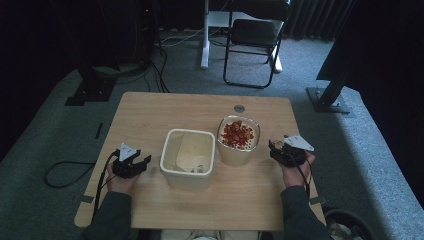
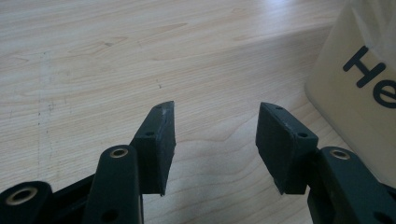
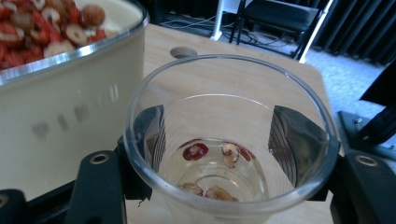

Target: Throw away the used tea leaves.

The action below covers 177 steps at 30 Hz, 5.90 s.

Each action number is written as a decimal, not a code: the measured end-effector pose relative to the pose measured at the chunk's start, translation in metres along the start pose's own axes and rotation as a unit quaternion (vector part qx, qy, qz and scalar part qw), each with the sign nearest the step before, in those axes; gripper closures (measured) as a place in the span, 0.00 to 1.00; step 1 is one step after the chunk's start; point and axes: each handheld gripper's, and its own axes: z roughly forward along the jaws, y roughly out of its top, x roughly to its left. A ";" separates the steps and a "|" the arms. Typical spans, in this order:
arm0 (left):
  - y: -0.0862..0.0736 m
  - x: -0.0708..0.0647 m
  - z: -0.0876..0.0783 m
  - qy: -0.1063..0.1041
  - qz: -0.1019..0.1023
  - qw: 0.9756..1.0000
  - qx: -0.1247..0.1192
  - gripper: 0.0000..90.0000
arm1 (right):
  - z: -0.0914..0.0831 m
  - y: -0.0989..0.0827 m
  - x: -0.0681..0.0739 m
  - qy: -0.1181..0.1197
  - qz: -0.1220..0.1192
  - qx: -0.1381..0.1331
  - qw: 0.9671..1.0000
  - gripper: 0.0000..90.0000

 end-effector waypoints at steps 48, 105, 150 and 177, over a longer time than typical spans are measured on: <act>0.000 0.000 0.002 0.006 0.006 1.000 0.007 0.54 | 0.025 0.091 0.062 -0.076 -0.226 0.035 0.971 0.41; -0.001 0.000 0.003 0.007 0.006 1.000 0.008 0.54 | 0.020 0.104 0.104 -0.213 -0.642 0.059 0.735 0.43; -0.001 0.000 0.003 0.008 0.008 1.000 0.010 0.54 | 0.024 0.095 0.102 -0.232 -0.678 0.067 0.695 0.42; -0.001 0.000 0.003 0.008 0.008 1.000 0.010 0.54 | 0.020 0.103 0.091 -0.163 -0.590 0.051 0.789 0.41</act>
